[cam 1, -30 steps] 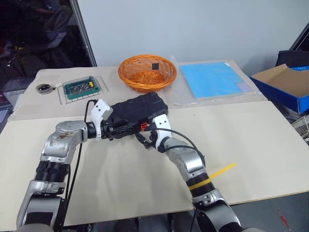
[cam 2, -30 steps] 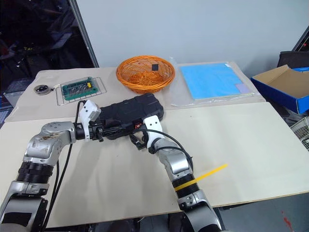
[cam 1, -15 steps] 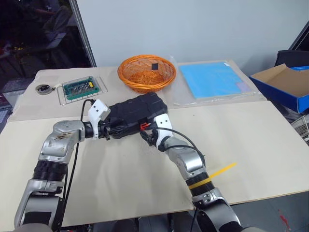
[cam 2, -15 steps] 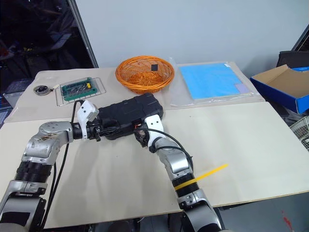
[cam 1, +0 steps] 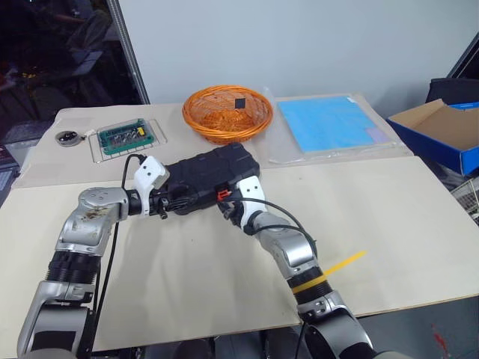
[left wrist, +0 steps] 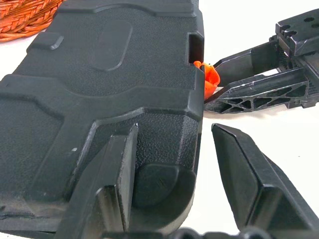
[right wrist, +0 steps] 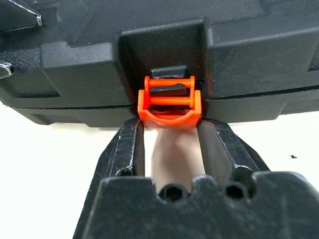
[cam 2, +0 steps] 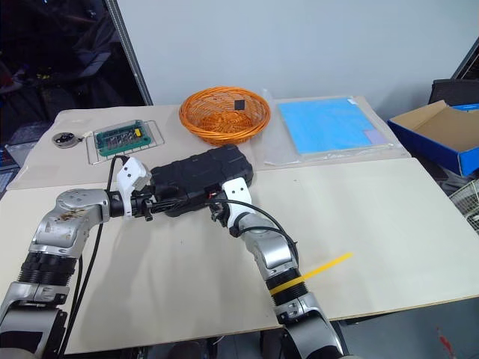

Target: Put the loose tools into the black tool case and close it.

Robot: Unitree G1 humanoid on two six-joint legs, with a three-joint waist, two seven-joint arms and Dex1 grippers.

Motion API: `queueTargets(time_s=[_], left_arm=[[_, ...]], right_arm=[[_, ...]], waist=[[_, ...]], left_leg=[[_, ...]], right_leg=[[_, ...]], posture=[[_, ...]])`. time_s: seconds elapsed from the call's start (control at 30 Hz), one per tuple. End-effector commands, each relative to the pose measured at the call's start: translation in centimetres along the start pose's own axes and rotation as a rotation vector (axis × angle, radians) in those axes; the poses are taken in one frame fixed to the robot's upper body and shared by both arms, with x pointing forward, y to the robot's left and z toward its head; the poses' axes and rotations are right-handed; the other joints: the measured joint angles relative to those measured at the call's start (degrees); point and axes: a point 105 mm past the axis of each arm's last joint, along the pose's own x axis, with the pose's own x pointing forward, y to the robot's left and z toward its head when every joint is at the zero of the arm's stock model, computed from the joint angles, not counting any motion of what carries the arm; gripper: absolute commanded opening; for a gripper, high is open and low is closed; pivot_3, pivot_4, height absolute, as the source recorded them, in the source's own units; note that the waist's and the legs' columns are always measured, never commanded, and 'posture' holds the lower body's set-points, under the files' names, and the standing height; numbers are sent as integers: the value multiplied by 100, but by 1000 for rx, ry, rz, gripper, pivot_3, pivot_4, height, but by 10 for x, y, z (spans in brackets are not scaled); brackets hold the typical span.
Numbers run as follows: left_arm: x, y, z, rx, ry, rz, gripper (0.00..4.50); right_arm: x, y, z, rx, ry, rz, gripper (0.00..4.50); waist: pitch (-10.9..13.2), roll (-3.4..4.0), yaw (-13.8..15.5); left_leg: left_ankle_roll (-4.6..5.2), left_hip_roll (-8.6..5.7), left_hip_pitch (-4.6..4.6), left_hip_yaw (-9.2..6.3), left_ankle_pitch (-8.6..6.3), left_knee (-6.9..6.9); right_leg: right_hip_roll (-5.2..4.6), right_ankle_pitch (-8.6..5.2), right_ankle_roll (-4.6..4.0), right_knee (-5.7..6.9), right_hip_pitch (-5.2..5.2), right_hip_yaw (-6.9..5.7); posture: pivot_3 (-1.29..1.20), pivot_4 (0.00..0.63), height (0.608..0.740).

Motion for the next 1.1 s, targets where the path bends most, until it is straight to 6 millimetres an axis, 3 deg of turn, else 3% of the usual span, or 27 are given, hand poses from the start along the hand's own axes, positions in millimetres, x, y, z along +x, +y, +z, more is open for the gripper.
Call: queueTargets(time_s=[0.03, 0.5, 0.67, 1.1], left_arm=[[3, -7, -23, -46, 80, -23, 2533], [8, -12, -18, -49, 70, -27, 2533], [9, -13, -17, -51, 69, -24, 2533], [8, -15, -16, -57, 71, -23, 2533]], right_arm=[[-2, 16, 38, -16, -132, 36, 2507], [-7, 16, 38, -88, -116, 17, 2507], [-8, 14, 38, -103, -115, 11, 1214], [-7, 23, 45, -250, -104, 30, 1197]], waist=[[0, 0, 3], [0, 0, 6], [0, 0, 6], [0, 0, 7]], left_leg=[[0, 0, -1, 0, 0, 0], [0, 0, -2, 1, 0, -1], [0, -1, -2, 1, 0, -1], [0, -3, -4, 1, 0, -3]], right_leg=[[0, 0, 0, 0, 0, 0], [0, 0, 0, -1, -1, 1], [-1, 0, 0, -1, -1, 1], [-3, 0, 0, -4, -1, 1]], posture=[[0, 150, 740], [0, 150, 740], [0, 150, 740], [0, 150, 740]])
